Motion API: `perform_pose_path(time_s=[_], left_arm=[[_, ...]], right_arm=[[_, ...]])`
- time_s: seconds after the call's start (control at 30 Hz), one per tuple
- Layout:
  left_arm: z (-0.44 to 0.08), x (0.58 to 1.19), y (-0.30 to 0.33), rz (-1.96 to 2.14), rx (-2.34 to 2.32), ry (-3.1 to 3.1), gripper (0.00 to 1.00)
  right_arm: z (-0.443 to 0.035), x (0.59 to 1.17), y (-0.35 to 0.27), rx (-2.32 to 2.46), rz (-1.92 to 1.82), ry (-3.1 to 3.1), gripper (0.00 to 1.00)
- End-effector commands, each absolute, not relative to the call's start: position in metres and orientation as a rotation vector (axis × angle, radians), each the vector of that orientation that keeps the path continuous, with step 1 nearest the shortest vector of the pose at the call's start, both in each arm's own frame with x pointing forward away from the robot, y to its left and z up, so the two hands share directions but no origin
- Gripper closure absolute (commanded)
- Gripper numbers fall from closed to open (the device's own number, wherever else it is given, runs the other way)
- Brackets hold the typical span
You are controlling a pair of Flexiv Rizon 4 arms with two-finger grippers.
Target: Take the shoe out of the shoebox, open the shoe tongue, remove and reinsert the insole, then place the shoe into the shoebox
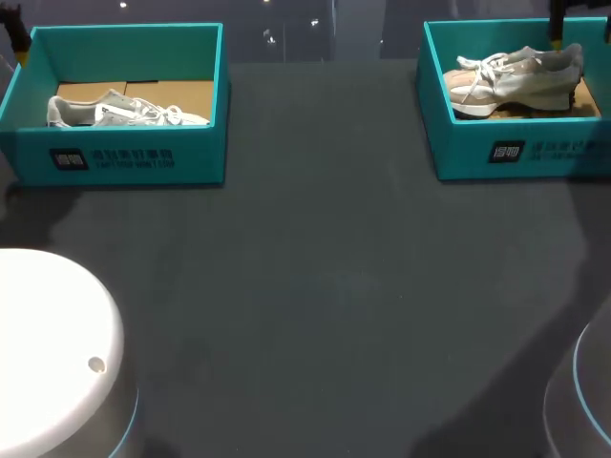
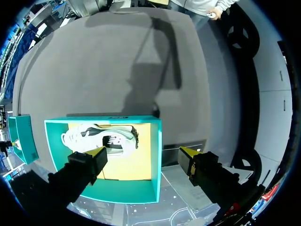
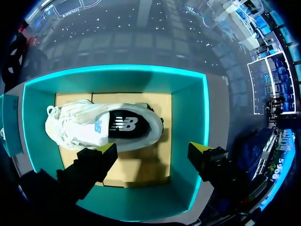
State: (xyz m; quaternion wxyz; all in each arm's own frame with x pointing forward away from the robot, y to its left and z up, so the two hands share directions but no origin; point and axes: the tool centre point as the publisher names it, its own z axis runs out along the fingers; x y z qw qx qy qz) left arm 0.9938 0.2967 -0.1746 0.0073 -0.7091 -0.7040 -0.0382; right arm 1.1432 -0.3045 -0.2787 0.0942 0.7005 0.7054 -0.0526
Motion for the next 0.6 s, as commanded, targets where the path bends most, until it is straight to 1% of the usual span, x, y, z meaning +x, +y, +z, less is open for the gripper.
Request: perform_pose_path(time_s=[0.03, 0.6], left_arm=[[-0.174, 0.994, 0.297, -0.12, -2.218, -2.199, 0.0], [-0.174, 0.994, 0.297, -0.12, -2.218, -2.199, 0.0]], right_arm=[[-0.287, 1.153, -0.309, 2.089, -0.171, 2.092, 0.0], [-0.312, 1.167, -0.32, 2.146, -0.206, 2.044, 0.0]])
